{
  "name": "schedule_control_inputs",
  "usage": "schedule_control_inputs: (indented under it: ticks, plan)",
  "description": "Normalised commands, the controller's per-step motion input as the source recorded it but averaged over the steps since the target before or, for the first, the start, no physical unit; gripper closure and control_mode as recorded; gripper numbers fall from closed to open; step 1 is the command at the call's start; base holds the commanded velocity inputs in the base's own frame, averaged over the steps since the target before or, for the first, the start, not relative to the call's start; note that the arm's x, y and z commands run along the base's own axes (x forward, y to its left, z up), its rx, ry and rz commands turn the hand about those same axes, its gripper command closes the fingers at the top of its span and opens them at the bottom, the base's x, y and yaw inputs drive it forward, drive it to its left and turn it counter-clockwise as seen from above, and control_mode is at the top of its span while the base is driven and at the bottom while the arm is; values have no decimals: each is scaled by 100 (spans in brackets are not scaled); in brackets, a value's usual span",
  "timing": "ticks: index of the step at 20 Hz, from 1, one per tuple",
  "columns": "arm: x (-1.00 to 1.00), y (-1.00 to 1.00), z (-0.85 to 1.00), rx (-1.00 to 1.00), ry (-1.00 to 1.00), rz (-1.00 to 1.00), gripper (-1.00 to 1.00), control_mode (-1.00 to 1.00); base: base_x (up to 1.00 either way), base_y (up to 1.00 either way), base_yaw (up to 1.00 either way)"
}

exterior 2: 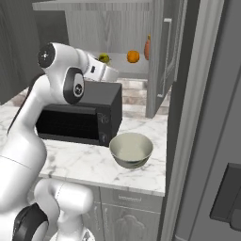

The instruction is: Open the cabinet. Pick the pear and orange from the cabinet and place them into the bowl. Then close the cabinet.

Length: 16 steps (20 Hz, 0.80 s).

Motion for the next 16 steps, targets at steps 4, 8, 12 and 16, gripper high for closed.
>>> schedule_control_inputs:
  ticks: [4, 8, 12, 16]
  plan:
    - [5, 0, 0, 17, -5, 0, -100, -100, 0, 0, 0]
    - [2, 3, 0, 0, -2, 0, -100, -100, 0, 0, 0]
    - [14, 0, 0, 0, -2, 0, -100, -100, 0, 0, 0]
    - [32, 0, 0, 0, 0, 0, -100, -100, 0, 0, 0]
